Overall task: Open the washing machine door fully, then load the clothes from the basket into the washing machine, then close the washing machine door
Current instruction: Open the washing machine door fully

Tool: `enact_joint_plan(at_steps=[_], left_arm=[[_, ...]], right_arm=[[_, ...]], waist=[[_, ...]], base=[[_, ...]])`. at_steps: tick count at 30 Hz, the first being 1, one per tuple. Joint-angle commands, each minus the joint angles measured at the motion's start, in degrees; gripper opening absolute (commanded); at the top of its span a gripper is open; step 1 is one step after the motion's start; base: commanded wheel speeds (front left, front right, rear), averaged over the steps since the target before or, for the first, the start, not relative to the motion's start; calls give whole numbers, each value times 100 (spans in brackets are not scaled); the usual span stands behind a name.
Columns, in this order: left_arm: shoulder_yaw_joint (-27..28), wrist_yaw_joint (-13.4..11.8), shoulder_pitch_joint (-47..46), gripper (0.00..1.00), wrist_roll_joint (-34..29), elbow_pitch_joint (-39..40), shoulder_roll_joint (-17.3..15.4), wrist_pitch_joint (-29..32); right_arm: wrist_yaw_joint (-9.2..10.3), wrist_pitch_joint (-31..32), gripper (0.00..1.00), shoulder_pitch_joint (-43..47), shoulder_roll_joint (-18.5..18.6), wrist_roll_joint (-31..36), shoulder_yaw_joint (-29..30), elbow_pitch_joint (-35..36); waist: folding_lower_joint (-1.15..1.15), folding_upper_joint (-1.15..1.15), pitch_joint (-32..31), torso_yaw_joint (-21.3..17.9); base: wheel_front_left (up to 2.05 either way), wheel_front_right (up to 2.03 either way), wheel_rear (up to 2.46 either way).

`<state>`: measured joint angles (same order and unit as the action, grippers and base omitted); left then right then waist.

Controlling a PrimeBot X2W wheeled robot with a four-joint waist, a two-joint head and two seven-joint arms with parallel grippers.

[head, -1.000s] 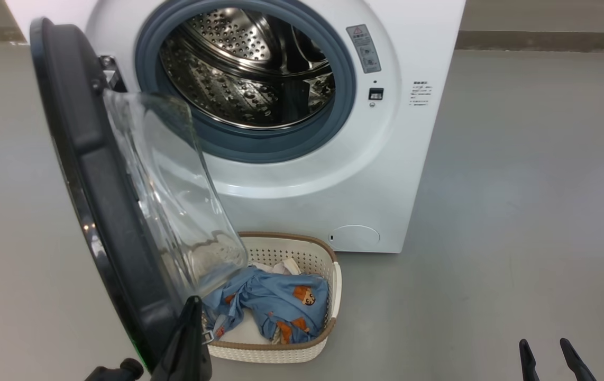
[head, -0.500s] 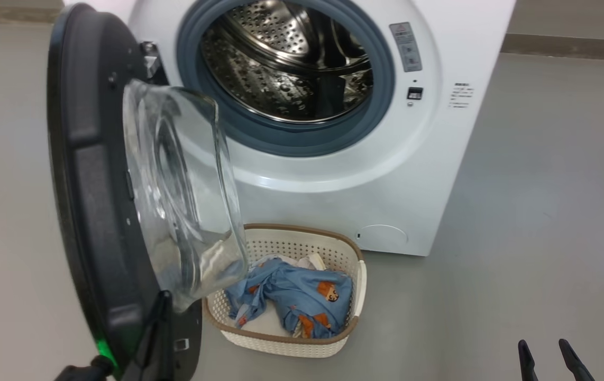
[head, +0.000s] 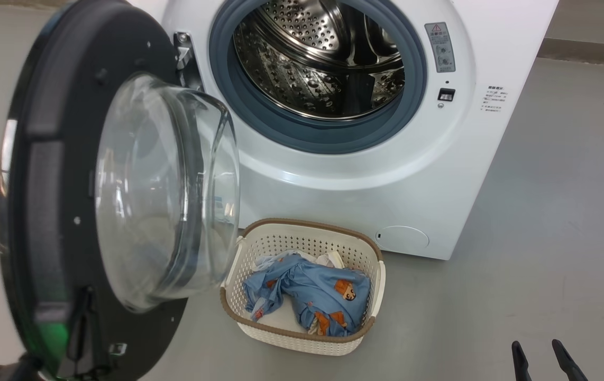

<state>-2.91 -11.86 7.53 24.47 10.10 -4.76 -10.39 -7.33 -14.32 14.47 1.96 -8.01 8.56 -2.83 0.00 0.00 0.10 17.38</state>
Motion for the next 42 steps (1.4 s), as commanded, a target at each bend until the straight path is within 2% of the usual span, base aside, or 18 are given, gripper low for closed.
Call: enact_joint_plan(at_steps=[1,11,21,26,31,37,42], left_arm=[[333,-87,-321,0,57,47,-139,-76],[1054,-193,-839,0,267,-794,-428,-277],[1751,-134,-1649,0,302,-2191,-906,-438],[2047,-34,-2074,0,163,-2781,-1136,-457],[2264,258,-2377,0,-104,-3160,-1264,-459],[2494,436,-2651,0,-391,-3573,-1296,-460],[2683,498,-2694,0,-517,-3537,-1207,-460]], right_arm=[[-16,-68,100,-111,92,-40,-130,112],[-16,-68,100,-80,92,-4,-145,122],[-16,-68,100,-93,92,34,-207,86],[-16,-68,100,-90,92,37,-214,61],[-16,-68,100,-106,92,23,-242,32],[-16,-68,100,-147,92,33,-263,22],[-16,-68,100,-138,92,11,-246,13]], waist=[[0,0,4,-1],[0,0,43,-99],[0,0,78,-161],[0,0,65,-196],[0,0,60,-249],[0,0,86,-351],[0,0,86,-414]], base=[[0,0,0],[0,0,0],[0,0,0],[0,0,0],[0,0,0],[0,0,0],[0,0,0]])
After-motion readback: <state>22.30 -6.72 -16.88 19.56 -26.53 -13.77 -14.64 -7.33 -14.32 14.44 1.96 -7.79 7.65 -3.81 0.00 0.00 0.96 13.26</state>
